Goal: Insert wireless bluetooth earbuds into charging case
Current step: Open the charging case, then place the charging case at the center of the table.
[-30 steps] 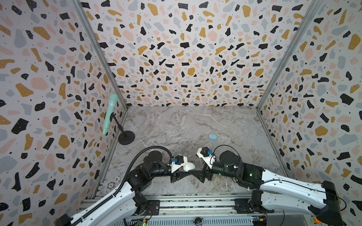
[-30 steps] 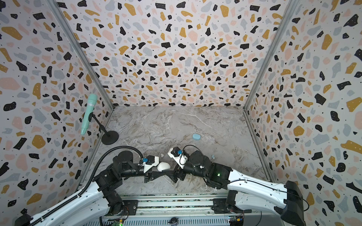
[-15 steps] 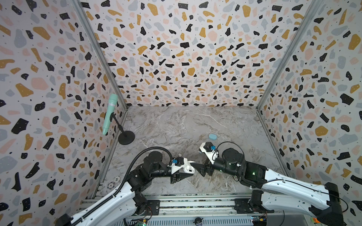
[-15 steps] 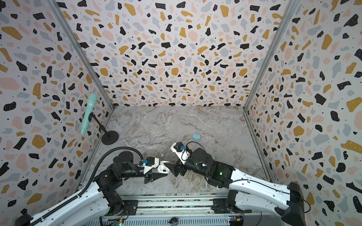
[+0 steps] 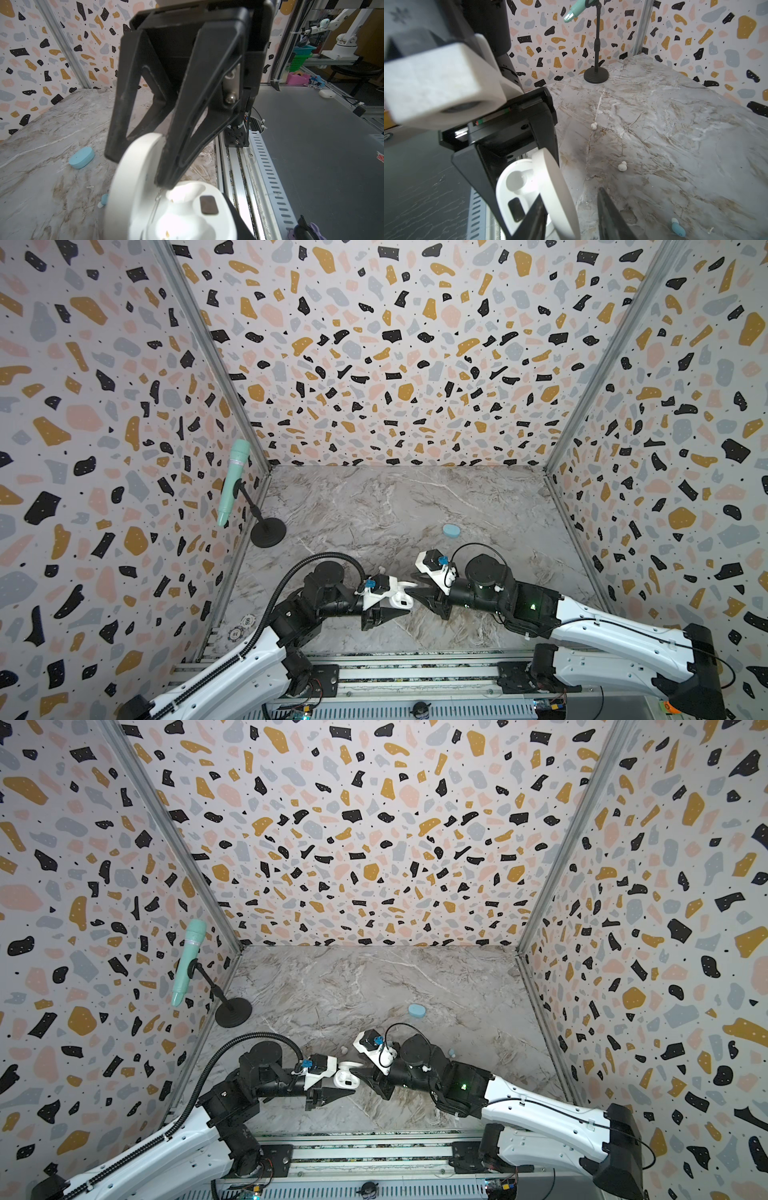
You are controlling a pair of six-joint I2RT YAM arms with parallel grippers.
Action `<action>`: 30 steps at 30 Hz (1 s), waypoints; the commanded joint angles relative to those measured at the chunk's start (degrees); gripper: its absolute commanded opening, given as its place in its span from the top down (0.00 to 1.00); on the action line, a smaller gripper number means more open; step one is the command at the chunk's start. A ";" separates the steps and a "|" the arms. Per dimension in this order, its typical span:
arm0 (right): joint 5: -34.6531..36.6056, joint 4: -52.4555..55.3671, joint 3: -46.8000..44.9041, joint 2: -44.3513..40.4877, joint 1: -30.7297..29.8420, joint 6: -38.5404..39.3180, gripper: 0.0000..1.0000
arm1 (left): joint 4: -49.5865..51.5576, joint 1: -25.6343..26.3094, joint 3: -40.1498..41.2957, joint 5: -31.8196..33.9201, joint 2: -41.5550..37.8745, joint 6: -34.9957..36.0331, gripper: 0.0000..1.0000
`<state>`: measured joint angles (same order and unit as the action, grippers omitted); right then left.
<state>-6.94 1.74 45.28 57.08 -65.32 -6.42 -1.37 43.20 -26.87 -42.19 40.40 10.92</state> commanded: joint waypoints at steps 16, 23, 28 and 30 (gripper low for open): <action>-5.50 -0.11 2.45 -0.39 -0.03 1.90 0.91 | -2.91 0.14 0.58 -2.10 1.31 -0.57 1.00; -6.72 -0.50 2.27 -0.65 -0.06 2.02 1.00 | -3.45 0.26 0.88 -0.10 1.29 -1.05 1.00; -5.71 -0.64 2.14 -1.00 -0.03 1.86 1.00 | -4.94 0.31 1.85 4.33 -0.26 -3.08 0.57; -4.40 -0.76 2.18 -1.18 -0.07 1.67 1.00 | -5.87 0.26 2.55 7.03 -1.34 -4.62 0.39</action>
<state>-10.48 2.98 45.30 57.43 -64.90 -2.85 -3.01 43.72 -25.61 -41.93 40.23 8.25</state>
